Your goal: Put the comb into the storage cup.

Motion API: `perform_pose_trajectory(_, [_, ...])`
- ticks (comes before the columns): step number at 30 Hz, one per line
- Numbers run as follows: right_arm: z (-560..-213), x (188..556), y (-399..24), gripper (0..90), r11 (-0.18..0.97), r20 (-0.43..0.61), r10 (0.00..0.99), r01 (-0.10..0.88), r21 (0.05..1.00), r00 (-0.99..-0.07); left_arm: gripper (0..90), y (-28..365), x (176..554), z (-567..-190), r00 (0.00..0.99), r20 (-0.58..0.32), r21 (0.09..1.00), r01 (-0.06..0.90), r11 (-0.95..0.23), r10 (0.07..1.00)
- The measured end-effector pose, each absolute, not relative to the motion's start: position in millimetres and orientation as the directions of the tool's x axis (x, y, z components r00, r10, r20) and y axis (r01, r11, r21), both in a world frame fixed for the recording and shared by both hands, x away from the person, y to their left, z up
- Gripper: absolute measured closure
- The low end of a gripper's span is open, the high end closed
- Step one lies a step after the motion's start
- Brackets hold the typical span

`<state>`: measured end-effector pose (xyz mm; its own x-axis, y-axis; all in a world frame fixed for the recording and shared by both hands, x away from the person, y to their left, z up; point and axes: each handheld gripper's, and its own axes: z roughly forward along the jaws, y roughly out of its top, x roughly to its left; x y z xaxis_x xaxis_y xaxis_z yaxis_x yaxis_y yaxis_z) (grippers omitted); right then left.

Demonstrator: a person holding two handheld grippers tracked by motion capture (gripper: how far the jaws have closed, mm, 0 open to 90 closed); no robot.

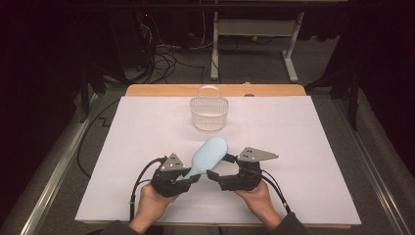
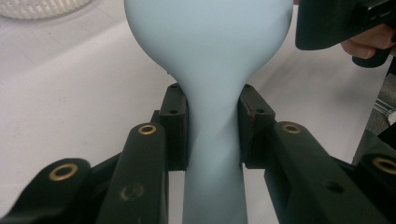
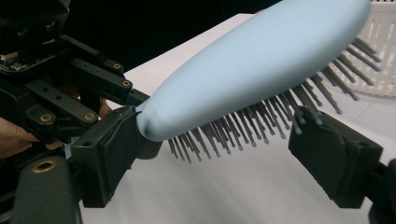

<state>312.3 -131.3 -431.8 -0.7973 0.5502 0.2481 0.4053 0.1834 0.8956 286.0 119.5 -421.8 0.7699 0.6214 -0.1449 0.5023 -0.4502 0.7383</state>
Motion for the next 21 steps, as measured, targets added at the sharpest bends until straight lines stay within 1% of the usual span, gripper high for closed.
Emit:
perform_pose_trajectory(12, [-431,319,-121,15.6,0.176,0.285,0.549,0.442,0.879,-0.785,67.2,117,285,-422,0.773,-0.131,0.738,0.494,-0.459,0.621])
perform_pose_trajectory(18, [-431,322,-118,16.7,0.148,0.322,0.547,0.468,0.871,-0.772,67.2,116,284,-422,0.777,-0.129,0.74,0.489,-0.461,0.616])
perform_pose_trajectory(21, [-431,323,-115,17.4,0.147,0.324,0.551,0.471,0.87,-0.77,67.2,115,284,-422,0.776,-0.125,0.739,0.488,-0.464,0.618])
